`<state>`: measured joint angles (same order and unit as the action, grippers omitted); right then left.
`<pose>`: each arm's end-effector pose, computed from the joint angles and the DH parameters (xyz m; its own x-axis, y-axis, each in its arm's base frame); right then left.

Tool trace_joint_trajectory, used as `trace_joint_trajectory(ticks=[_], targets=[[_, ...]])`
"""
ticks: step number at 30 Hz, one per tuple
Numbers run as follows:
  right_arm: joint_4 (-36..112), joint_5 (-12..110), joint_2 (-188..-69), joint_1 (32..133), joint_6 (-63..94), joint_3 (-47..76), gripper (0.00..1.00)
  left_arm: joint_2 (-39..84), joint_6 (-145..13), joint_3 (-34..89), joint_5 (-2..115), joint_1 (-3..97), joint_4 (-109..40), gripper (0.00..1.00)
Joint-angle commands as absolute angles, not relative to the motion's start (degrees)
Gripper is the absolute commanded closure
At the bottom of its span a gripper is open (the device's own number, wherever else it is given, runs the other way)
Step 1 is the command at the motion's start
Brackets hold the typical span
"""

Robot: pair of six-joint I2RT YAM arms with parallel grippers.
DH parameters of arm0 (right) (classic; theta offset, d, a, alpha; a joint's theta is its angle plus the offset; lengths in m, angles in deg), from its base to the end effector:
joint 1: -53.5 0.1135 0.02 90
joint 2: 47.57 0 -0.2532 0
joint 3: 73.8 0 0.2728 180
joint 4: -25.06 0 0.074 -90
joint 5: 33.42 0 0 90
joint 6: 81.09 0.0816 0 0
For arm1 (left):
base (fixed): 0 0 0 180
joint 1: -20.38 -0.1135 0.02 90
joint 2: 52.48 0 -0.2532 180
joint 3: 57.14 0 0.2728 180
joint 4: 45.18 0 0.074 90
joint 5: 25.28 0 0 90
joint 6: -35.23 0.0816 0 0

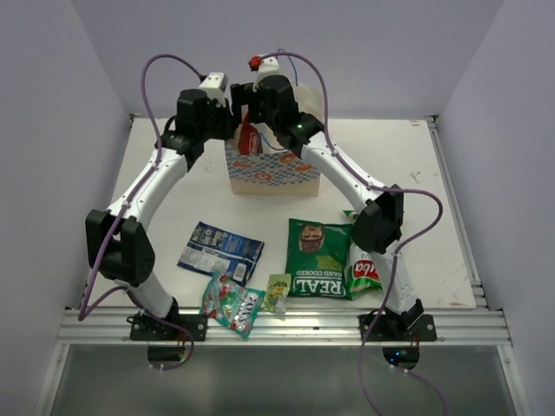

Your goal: Place the snacks into the paper bag

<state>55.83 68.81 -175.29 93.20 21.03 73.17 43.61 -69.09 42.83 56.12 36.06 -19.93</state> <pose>0.4597 0.3592 0.3730 -0.2478 0.0610 -0.9669 -0.4220 0.8916 0.1644 0.4426 -0.1369 0.3274 -0.4392 -0.1307 -0.8888 0.3021 0.9103 -0.2831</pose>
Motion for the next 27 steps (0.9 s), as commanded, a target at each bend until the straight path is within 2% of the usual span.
trace_joint_trajectory(ticks=[1, 6, 9, 10, 12, 13, 16, 18, 24, 25, 27], targets=[[52.88, 67.56, -163.96, 94.10, 15.68, 71.90, 0.01, 42.09, -69.36, 43.02, 55.31, 36.55, -22.89, 1.00], [59.81, 76.16, -148.58, 94.19, 12.95, 65.23, 0.01, 41.83, -69.71, 42.32, 56.37, 36.55, -23.15, 1.00], [64.48, 84.68, -139.18, 94.19, 16.19, 52.86, 0.01, 41.47, -69.71, 42.40, 56.54, 36.55, -23.06, 1.00], [65.79, 88.18, -137.24, 94.19, 17.77, 44.46, 0.01, 41.39, -69.53, 42.49, 56.63, 36.55, -23.06, 1.00], [66.50, 91.45, -132.50, 94.19, 23.13, 35.55, 0.01, 41.30, -69.53, 42.58, 56.55, 36.55, -23.06, 1.00], [67.20, 92.69, -131.69, 94.19, 24.54, 27.32, 0.01, 41.38, -69.62, 42.49, 56.46, 36.55, -23.15, 1.00], [74.29, 98.22, -132.55, 94.19, 30.95, 18.22, 0.01, 41.47, -69.97, 42.49, 55.67, 36.55, -23.24, 1.00], [78.44, 98.15, -133.87, 94.19, 35.79, 14.26, 0.02, 41.47, -70.23, 42.23, 55.32, 36.55, -23.59, 1.00], [78.98, 100.42, -137.83, 94.19, 41.95, 7.55, 0.05, 41.21, -70.41, 41.96, 54.61, 36.55, -23.68, 1.00], [79.77, 100.70, -138.53, 94.19, 42.30, 7.55, 0.13, 41.04, -70.41, 41.96, 54.61, 36.55, -23.77, 1.00], [80.39, 101.83, -141.34, 94.19, 43.44, 7.73, 0.19, 40.95, -70.41, 41.96, 54.61, 36.55, -23.77, 1.00]])
